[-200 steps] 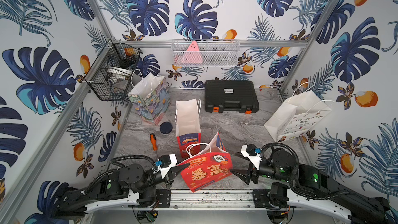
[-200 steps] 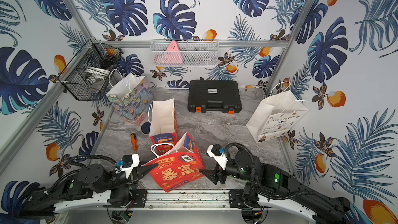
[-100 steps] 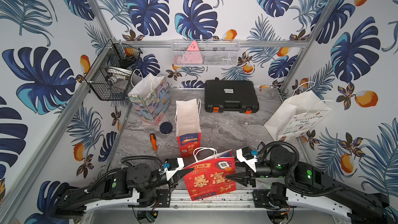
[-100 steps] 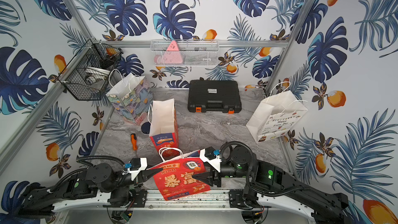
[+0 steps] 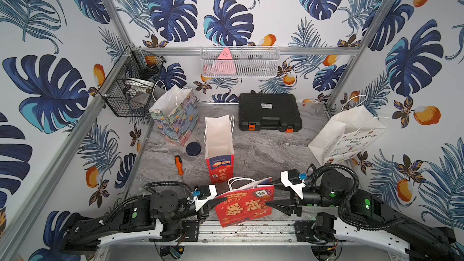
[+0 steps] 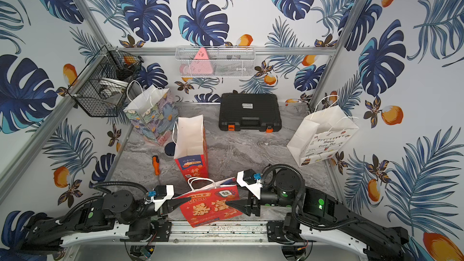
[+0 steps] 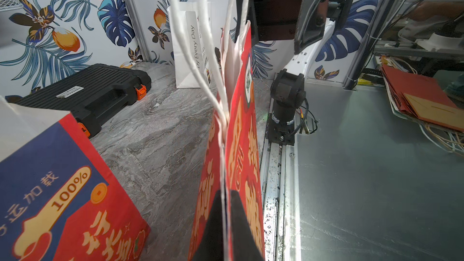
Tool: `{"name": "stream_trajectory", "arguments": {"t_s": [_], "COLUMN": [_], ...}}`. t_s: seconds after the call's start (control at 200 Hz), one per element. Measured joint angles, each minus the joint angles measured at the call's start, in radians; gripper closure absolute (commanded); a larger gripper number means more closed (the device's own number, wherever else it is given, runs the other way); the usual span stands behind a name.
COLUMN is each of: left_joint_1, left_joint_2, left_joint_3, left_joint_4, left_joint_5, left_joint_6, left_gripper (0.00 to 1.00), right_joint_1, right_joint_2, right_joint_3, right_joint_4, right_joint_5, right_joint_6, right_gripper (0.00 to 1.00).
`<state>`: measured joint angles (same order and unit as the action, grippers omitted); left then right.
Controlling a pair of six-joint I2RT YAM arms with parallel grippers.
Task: Put away the paper bag
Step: Press the paper bag.
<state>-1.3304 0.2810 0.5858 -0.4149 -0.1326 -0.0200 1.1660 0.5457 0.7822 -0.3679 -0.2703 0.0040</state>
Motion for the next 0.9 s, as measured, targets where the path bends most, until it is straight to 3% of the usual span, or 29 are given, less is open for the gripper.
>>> {"name": "stream_trajectory", "arguments": {"t_s": [0.275,0.621,0.696,0.902], "left_joint_1": [0.000,0.000,-0.001,-0.001], "left_joint_2": [-0.045,-0.003,0.013,0.051], "left_joint_3": [0.008,0.009,-0.017,-0.046], "left_joint_4": [-0.017,-0.009,0.031,0.091], "left_joint_5": [-0.018,0.086,0.107,0.111], "left_joint_6": [0.000,-0.006,-0.013,-0.019], "left_gripper": [1.00,1.00,1.00,1.00], "right_joint_1": [0.000,0.000,0.000,0.000], "right_joint_2": [-0.034,0.060,0.072,0.093], "right_joint_3": [0.045,0.042,0.032,0.013], "right_joint_4": [-0.172,-0.170,-0.135,-0.093], "right_joint_5": [0.248,0.136,0.083,-0.039], "right_joint_6": [-0.005,-0.069,-0.077,-0.071], "right_gripper": [0.00,0.00,0.03,0.31]}}
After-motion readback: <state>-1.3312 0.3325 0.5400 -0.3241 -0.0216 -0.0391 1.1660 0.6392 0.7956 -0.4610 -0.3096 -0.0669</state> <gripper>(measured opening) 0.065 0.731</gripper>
